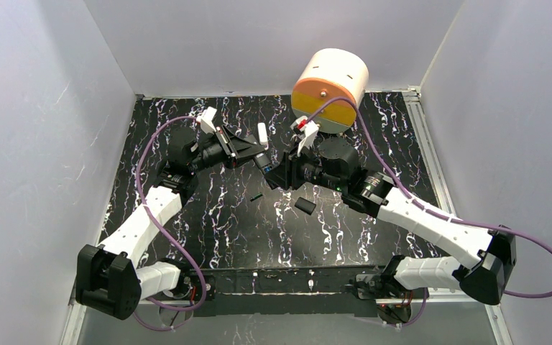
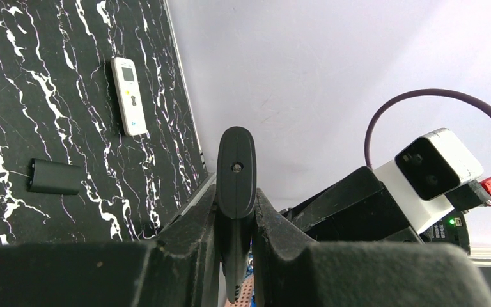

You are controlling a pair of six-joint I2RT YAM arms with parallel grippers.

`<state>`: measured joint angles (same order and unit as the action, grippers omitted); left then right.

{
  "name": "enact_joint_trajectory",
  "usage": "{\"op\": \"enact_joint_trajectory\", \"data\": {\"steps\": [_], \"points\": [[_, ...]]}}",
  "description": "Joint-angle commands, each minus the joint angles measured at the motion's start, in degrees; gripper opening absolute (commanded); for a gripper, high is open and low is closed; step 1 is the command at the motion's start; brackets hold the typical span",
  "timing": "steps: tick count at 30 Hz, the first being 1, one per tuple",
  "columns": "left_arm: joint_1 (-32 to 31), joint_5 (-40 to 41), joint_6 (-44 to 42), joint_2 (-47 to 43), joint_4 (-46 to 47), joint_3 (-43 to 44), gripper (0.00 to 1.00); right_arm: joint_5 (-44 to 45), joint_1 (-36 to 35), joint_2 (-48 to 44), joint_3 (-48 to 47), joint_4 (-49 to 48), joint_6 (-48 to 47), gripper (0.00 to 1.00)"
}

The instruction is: Load the batteries into the remote control

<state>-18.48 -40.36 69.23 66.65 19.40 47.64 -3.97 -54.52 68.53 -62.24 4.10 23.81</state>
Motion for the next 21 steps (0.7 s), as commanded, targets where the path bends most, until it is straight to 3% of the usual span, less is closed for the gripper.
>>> {"op": "enact_joint_trajectory", "data": {"steps": [1,14,17,21], "points": [[0.29,-1.84,-0.02,-2.75,1.96,2.02,0.0,2.92,-0.02,-1.64,-2.33,-0.16,-0.35,0.4],[0.46,-1.75,-1.61,-3.54,1.96,2.46,0.0,3.73,0.02,-2.55,-4.46,-0.1,0.06,0.5],[0.55,-1.44,-2.37,-3.8,1.96,2.63,0.0,4.52,-0.03,-3.83,-5.7,-0.86,2.49,0.62],[0.55,-0.89,-3.01,-3.9,1.96,3.04,0.0,6.8,-0.05,-5.98,-5.7,-3.56,5.87,0.93]]}}
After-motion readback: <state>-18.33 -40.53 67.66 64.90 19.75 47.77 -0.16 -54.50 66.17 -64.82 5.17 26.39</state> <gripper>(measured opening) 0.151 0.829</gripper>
